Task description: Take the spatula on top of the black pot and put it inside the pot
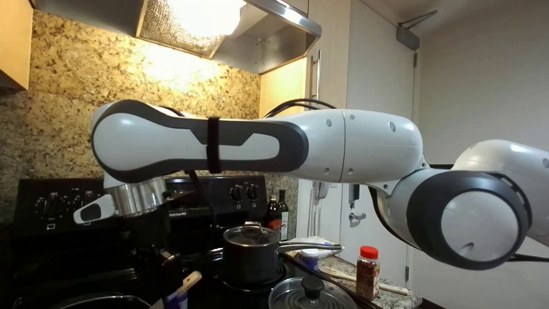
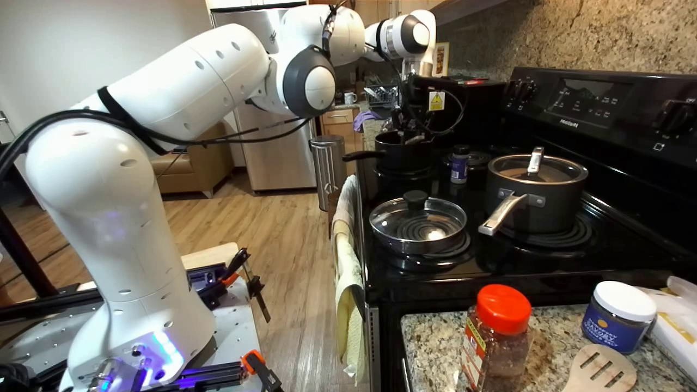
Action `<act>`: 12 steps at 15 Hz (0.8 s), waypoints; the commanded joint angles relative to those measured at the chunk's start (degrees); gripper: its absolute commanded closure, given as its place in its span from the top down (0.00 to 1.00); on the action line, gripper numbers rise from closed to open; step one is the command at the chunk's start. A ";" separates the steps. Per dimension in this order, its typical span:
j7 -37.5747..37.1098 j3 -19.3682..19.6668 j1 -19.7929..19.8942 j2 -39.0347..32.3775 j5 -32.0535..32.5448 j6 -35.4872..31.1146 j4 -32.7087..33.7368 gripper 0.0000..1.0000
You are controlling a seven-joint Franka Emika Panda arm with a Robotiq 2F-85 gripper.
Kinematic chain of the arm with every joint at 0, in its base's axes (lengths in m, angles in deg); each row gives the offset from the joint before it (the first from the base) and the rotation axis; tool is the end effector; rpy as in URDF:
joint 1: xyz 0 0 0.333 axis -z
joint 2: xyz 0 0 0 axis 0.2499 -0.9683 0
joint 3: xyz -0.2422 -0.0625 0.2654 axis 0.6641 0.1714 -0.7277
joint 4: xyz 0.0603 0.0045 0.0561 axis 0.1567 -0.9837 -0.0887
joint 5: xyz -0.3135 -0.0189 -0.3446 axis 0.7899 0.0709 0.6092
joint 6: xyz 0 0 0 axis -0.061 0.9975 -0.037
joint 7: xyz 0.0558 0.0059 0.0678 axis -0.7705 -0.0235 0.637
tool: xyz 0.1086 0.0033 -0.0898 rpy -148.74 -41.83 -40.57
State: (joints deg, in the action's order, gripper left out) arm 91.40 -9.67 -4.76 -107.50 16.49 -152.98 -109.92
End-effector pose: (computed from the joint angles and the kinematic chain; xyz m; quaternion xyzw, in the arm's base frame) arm 0.8280 0.2824 0.3474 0.7706 0.6244 -0.1273 0.0050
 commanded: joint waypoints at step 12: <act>2.26 -4.06 1.51 4.48 -4.85 -8.43 4.24 1.00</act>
State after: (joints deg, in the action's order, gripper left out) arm 93.37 -12.25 -4.90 -104.52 14.00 -159.08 -105.13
